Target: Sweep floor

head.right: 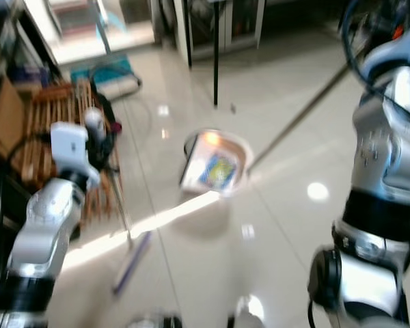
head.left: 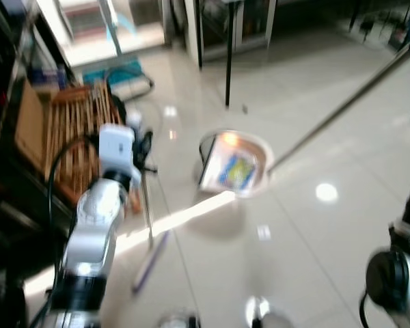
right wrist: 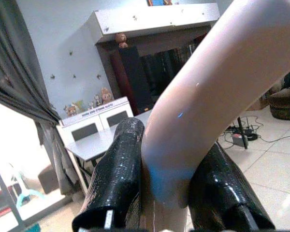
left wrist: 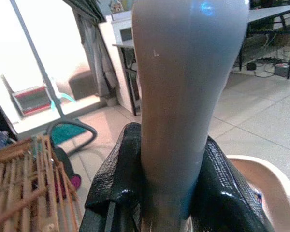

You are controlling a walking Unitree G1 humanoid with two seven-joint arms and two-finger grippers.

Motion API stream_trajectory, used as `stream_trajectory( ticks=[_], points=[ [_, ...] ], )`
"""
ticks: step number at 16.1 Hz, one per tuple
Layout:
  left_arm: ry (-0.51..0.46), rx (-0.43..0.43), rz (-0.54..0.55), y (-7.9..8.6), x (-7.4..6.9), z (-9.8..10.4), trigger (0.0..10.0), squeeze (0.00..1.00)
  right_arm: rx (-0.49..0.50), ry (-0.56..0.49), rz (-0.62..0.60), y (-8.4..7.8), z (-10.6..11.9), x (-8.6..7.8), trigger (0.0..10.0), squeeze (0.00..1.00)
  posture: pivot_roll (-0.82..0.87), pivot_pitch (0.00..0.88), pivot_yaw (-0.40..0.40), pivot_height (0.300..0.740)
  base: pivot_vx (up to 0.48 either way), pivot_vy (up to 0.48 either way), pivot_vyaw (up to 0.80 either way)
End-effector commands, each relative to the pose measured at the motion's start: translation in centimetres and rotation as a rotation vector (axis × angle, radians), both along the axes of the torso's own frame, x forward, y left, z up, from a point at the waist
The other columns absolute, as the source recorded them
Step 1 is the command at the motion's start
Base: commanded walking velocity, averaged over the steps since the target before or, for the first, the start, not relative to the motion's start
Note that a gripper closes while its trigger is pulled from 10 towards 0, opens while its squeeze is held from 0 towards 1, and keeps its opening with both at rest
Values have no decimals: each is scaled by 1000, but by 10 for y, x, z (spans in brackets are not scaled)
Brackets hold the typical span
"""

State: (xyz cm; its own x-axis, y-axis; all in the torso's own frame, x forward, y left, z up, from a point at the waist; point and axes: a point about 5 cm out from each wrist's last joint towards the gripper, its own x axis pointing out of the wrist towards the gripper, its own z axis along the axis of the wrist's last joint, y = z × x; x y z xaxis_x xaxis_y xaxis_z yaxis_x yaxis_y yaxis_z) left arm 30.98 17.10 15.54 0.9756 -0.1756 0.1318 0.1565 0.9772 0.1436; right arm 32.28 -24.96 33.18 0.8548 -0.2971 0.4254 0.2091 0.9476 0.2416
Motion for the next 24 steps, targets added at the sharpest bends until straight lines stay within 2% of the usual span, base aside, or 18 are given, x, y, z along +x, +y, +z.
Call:
stream_trajectory(
  ticks=[1, 13, 15, 24],
  points=[
    [-25, -8, -8, -3, -1, 4, 10000, 0, -10, -50, -23, -2, 8, -4, 10000, 0, -18, 62, 59, 740, 382, 0, 0],
    [-17, -20, 23, -2, 2, -1, 10000, 0, -55, -40, -27, 4, -9, 3, 10000, 0, -11, 38, 49, 740, 390, 0, 0],
    [-18, -19, 22, -3, 3, -1, 10000, 0, -36, -37, -20, 4, -11, 4, 10000, 0, -11, 39, 53, 740, 394, 0, 0],
    [-34, -51, 41, -5, 3, -2, 10000, 0, -45, -42, -1, 5, -9, 6, 10000, 0, -26, 32, 36, 740, 396, 0, 0]
  ],
)
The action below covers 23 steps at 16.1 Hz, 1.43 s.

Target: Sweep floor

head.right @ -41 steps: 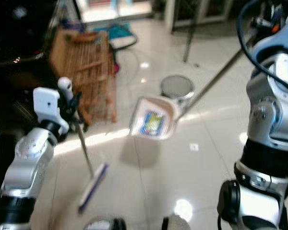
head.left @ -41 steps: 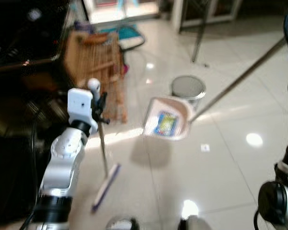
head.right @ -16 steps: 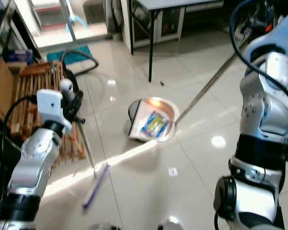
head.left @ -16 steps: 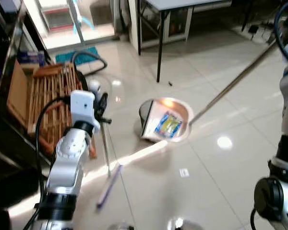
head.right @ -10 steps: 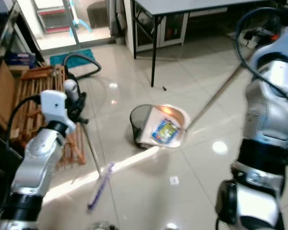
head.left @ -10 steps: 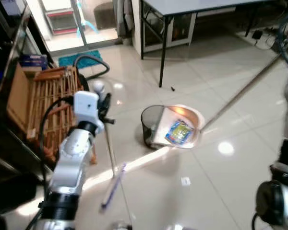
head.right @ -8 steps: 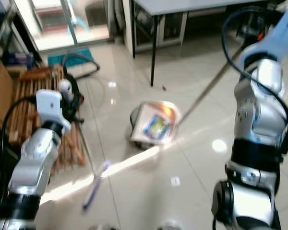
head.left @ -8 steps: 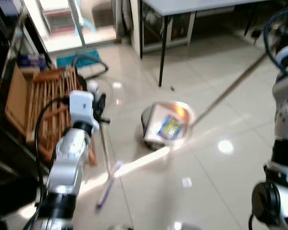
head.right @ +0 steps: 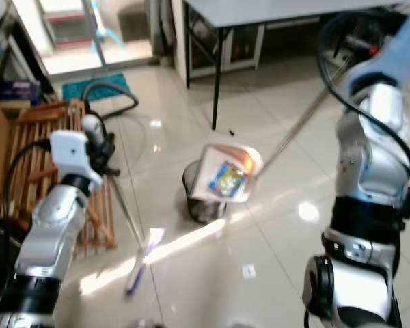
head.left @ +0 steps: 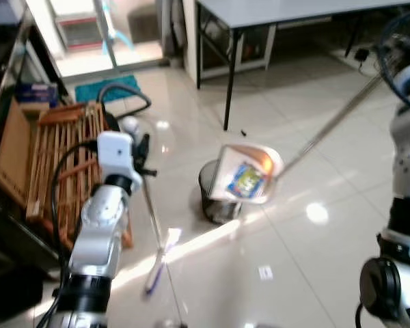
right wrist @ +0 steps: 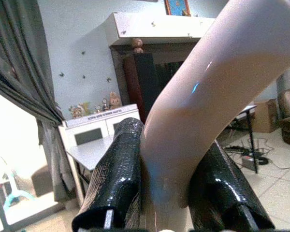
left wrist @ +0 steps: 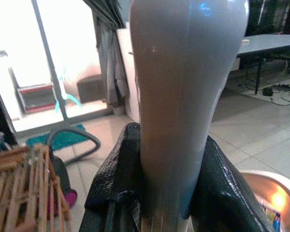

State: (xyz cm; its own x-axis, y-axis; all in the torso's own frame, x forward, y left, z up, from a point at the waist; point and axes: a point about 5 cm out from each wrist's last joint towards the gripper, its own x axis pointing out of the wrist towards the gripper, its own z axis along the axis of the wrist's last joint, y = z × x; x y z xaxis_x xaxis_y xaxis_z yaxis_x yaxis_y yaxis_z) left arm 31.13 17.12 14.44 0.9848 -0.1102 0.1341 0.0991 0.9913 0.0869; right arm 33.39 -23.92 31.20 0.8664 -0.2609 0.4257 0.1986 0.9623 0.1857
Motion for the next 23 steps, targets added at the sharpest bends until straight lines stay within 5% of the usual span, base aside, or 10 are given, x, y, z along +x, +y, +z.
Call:
stream_trajectory(
  ticks=[1, 14, 23],
  points=[
    [-46, 2, -8, -5, 2, 9, 10000, 0, 4, -50, -7, -5, 10, -4, 10000, 0, -28, 33, 28, 740, 401, 0, -700],
    [-58, 17, 52, 14, -3, 10, 10000, 0, -77, -21, 43, 16, 6, 8, 10000, 0, -4, 28, 22, 740, 410, 0, -87],
    [-59, 29, 37, 15, -1, 12, 10000, 0, 19, -45, 10, 9, 2, 10, 10000, 0, 0, 12, 34, 740, 412, 0, 148]
  ],
)
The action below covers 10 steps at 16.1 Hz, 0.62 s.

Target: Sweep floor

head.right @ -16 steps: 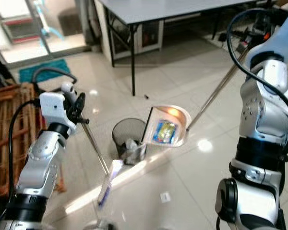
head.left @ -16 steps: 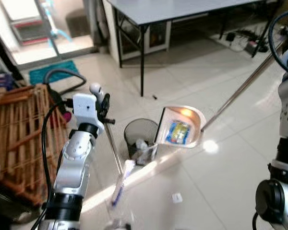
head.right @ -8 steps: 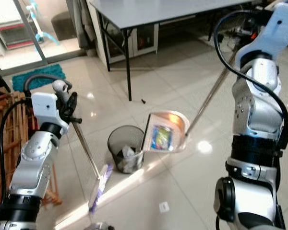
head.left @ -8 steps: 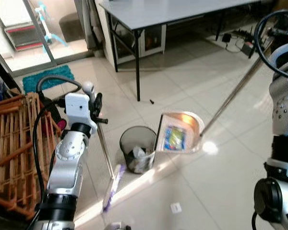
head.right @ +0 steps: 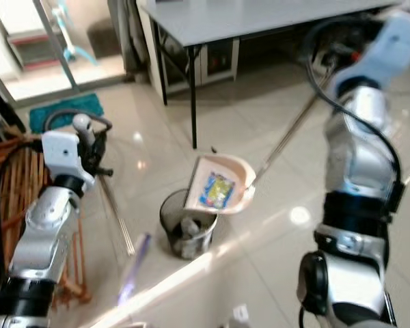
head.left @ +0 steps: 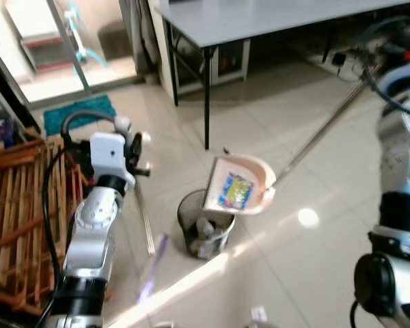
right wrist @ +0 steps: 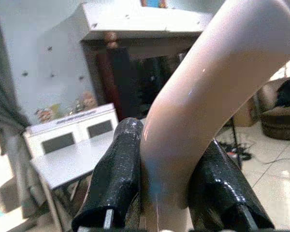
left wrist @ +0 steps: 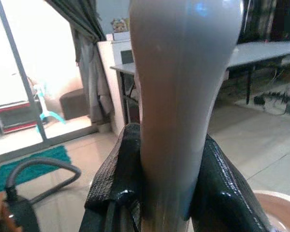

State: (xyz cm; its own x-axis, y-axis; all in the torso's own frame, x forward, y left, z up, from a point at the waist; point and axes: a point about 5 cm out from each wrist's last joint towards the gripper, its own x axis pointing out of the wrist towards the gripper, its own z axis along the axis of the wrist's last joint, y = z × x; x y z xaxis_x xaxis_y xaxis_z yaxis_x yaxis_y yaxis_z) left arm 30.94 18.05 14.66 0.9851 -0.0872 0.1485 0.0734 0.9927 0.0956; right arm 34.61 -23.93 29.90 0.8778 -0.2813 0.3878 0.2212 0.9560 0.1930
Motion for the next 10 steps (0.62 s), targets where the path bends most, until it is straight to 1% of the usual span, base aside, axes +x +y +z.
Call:
stream_trajectory(
  ticks=[1, 3, 7, 10],
  points=[
    [-41, 25, 9, 6, 1, 9, 10000, 0, 7, -87, 26, 10, 15, -3, 10000, 0, 1, 8, 37, 740, 412, 0, 0],
    [-39, 26, -1, 5, 1, 9, 10000, 0, 28, -89, 25, 9, 13, -3, 10000, 0, 5, 5, 42, 740, 411, 0, 0],
    [-31, 35, 10, 7, 2, 10, 10000, 0, 30, -94, 25, 10, 11, -2, 10000, 0, 18, 19, 46, 740, 0, 0, 0],
    [-11, 43, 54, 17, 3, 8, 10000, 0, 25, -94, 46, 15, 7, -1, 10000, 0, 21, 19, 45, 740, 0, 0, 0]
  ],
)
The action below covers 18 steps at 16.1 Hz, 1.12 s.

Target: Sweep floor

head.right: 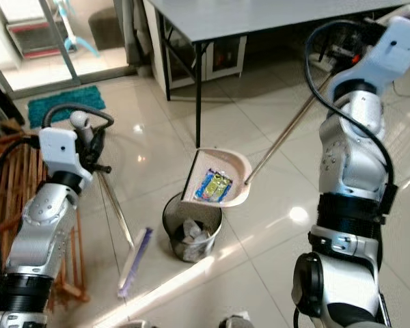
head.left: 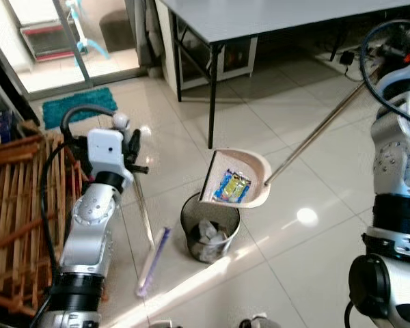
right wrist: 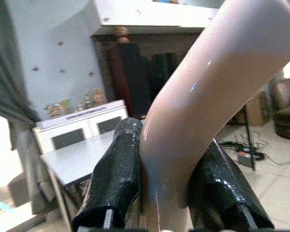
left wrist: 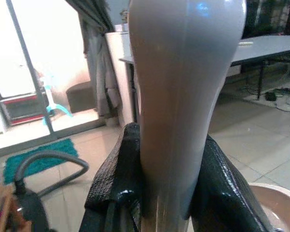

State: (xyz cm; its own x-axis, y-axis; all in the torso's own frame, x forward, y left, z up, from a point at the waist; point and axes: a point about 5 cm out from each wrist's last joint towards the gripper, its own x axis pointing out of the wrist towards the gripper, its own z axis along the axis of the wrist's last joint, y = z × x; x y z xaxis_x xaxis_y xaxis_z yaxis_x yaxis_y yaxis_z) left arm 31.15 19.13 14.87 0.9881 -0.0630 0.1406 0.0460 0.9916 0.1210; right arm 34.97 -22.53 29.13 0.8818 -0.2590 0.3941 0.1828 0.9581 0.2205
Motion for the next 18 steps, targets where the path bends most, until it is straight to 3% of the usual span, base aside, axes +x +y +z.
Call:
stream_trajectory(
  ticks=[1, 6, 11, 18],
  points=[
    [-12, 17, 34, 9, 1, 5, 10000, 0, 5, -73, 13, 2, 13, -4, 10000, 0, 23, 19, 46, 740, 0, 0, 0],
    [0, 24, 34, 11, 0, 4, 10000, 0, 7, -78, 7, 5, 10, -3, 10000, 0, 25, 26, 55, 740, 0, 0, 0],
    [16, 33, 22, 10, -1, 3, 10000, 0, -47, -83, 51, 19, 4, 0, 10000, 0, 33, 39, 66, 740, 0, 0, 0],
    [26, 45, 28, 13, -4, 2, 10000, 0, -237, -106, 164, 63, -15, 4, 10000, 0, 50, 55, 58, 740, 0, 0, 0]
  ],
)
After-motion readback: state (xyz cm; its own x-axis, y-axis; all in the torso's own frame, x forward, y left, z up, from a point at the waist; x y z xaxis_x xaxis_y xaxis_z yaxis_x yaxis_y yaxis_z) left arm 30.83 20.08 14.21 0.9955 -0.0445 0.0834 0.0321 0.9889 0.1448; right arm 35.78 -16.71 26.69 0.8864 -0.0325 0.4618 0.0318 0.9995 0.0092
